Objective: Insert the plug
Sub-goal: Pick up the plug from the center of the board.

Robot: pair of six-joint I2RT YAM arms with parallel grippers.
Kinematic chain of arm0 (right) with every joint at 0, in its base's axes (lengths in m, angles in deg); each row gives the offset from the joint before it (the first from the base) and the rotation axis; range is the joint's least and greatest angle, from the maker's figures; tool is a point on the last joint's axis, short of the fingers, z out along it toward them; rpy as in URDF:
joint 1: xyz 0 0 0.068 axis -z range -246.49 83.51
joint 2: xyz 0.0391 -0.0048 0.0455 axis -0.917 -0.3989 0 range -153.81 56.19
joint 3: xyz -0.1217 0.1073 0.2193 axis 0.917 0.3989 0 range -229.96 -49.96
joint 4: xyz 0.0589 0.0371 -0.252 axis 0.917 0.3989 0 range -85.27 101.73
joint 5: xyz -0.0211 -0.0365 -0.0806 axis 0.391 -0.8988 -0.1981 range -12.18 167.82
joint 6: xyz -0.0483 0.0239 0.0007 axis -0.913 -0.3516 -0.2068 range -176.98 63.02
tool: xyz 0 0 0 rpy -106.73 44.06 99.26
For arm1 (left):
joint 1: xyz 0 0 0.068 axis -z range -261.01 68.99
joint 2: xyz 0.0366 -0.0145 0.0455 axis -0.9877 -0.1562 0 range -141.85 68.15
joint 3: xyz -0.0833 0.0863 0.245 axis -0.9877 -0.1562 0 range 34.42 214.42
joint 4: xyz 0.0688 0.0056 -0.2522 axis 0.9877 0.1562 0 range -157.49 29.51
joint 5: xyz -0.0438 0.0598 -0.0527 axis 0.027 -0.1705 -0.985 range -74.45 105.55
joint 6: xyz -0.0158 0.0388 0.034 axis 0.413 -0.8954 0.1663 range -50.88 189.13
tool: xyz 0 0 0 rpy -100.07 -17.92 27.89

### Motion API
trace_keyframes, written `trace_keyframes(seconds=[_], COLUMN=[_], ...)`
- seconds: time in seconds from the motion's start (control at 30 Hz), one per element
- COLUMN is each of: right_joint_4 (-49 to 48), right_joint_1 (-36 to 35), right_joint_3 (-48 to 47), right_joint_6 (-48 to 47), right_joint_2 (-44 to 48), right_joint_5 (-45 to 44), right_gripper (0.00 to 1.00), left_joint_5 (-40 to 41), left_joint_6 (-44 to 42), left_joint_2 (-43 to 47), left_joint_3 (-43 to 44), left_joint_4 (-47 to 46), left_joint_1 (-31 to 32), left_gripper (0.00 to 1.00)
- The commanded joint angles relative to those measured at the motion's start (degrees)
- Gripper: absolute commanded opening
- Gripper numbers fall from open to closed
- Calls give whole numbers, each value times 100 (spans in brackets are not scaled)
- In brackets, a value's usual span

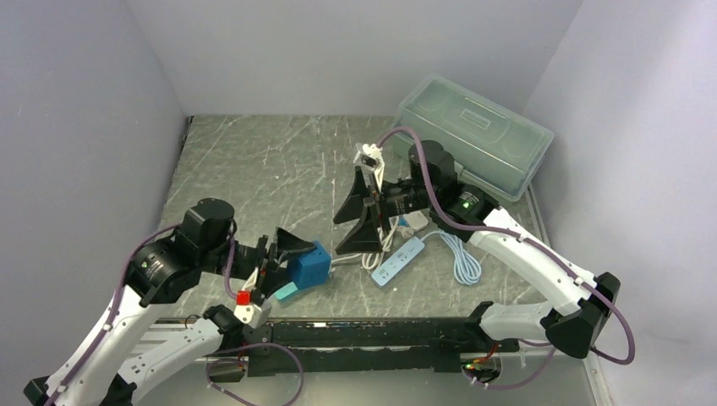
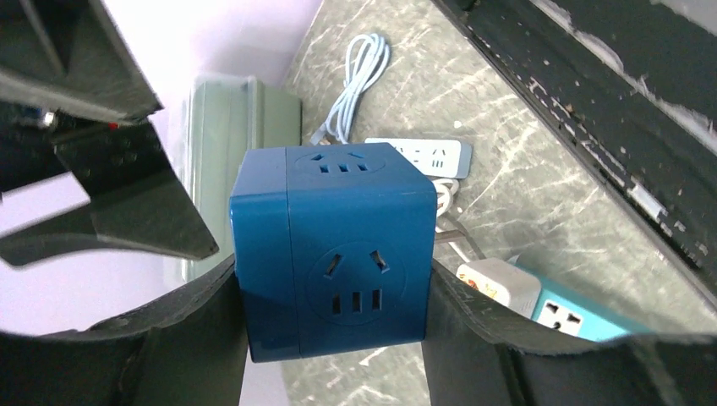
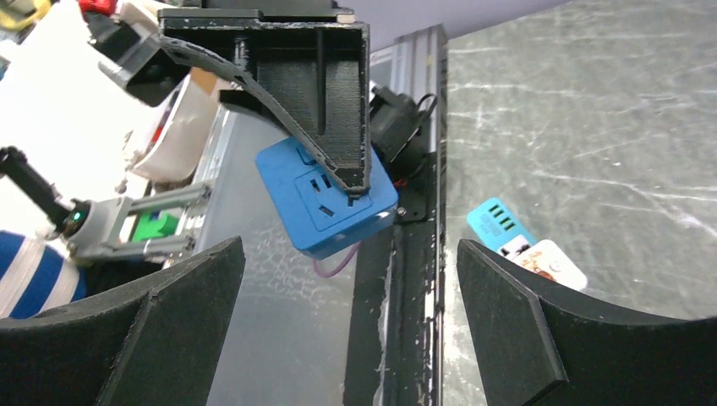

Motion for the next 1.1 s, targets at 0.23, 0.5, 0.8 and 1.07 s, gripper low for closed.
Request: trace_keyframes(seconds=[0.23, 0.5, 0.8, 1.07], right_joint_4=[586, 865, 910, 849], right_joint_1=[-713, -1145, -1276, -1708], right_joint_3=[-484, -598, -426, -538], right_joint_6=[-1183, -1868, -2084, -2340], right_joint_2=[-408, -515, -486, -683], right_joint_5=[244, -369, -891, -914], right_gripper=[100, 100, 100, 100], left_joint_5=[-714, -762, -920, -1030], left_joint_6=[-3288, -3510, -3979, -4026], left_joint_2=[-435, -489, -228, -305], left_joint_3=[205, 178, -38, 84], left_joint_4=[1130, 1115, 1069, 1090], left_joint_1=[1, 2, -1, -6], left_gripper=[0, 0, 0, 0])
